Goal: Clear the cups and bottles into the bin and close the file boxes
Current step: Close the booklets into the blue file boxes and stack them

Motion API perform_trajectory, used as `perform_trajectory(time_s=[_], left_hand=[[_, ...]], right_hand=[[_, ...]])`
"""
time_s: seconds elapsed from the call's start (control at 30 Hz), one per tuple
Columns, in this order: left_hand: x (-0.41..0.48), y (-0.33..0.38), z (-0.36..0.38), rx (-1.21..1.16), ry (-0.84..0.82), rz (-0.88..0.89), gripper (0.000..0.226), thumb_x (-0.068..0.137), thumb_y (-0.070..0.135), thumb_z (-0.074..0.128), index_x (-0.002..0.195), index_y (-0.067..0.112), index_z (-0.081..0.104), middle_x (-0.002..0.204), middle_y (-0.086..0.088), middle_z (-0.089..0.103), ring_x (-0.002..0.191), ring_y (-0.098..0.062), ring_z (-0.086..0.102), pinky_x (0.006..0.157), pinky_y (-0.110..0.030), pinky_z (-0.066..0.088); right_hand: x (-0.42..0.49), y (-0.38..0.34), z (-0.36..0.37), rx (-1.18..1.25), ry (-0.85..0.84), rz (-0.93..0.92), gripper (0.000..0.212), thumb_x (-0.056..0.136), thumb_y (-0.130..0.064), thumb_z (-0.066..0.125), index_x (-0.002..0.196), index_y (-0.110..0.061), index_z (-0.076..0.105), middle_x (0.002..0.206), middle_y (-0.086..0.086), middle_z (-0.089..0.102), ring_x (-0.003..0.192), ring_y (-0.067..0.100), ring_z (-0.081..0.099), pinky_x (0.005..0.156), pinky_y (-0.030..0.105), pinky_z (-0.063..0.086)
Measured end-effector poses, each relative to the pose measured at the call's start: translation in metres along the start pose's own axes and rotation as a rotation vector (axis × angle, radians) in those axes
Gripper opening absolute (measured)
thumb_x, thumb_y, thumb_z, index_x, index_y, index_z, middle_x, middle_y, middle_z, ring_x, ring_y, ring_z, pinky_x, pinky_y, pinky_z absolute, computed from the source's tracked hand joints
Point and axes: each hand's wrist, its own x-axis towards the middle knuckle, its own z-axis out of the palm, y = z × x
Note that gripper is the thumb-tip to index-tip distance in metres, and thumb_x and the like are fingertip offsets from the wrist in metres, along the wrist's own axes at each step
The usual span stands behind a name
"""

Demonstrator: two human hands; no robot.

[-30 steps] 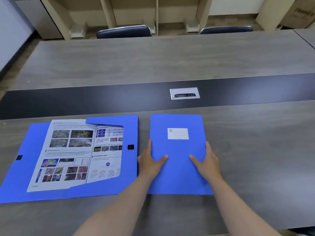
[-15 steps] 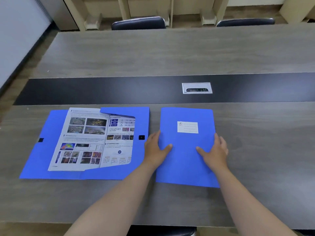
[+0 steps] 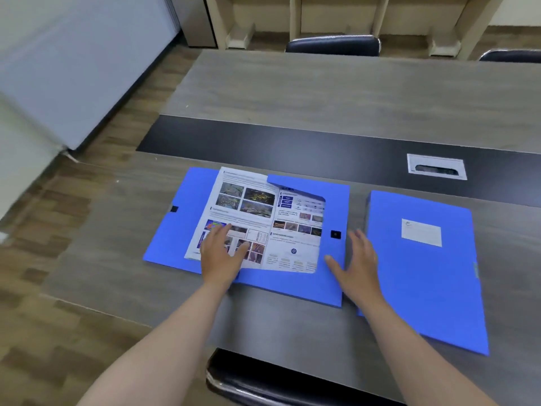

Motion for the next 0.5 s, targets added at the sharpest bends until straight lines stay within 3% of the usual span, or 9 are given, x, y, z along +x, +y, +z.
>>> perform_trajectory(time_s=[0.17, 0.33, 0.5], left_hand=[[0.031, -0.054, -0.035, 0.044, -0.001, -0.088, 0.068, 0.084, 0.038, 0.081, 0.145, 0.022, 0.056, 0.157, -0.005, 0.044, 0.146, -0.029, 0.034, 0.116, -0.042, 0.031], [0.064, -0.076, -0.049, -0.021, -0.040, -0.209, 0.081, 0.084, 0.045, 0.079, 0.153, 0.024, 0.043, 0.159, -0.006, 0.038, 0.147, -0.026, 0.036, 0.115, -0.045, 0.034], [0.088, -0.082, -0.059, -0.098, -0.107, -0.291, 0.087, 0.082, 0.047, 0.080, 0.155, 0.026, 0.039, 0.150, -0.005, 0.050, 0.137, -0.024, 0.050, 0.110, -0.044, 0.043]], right_hand=[[-0.011, -0.027, 0.046, -0.041, -0.046, 0.015, 0.082, 0.090, -0.039, 0.073, 0.157, -0.016, 0.032, 0.168, 0.003, 0.019, 0.154, 0.027, 0.018, 0.120, 0.041, 0.024], [-0.011, -0.034, 0.067, -0.146, 0.019, 0.071, 0.082, 0.088, -0.040, 0.075, 0.155, -0.014, 0.035, 0.168, 0.005, 0.018, 0.153, 0.027, 0.017, 0.119, 0.047, 0.028], [-0.007, -0.035, 0.074, -0.157, 0.052, 0.120, 0.086, 0.085, -0.035, 0.079, 0.155, -0.015, 0.034, 0.168, 0.004, 0.016, 0.154, 0.028, 0.016, 0.121, 0.048, 0.027]])
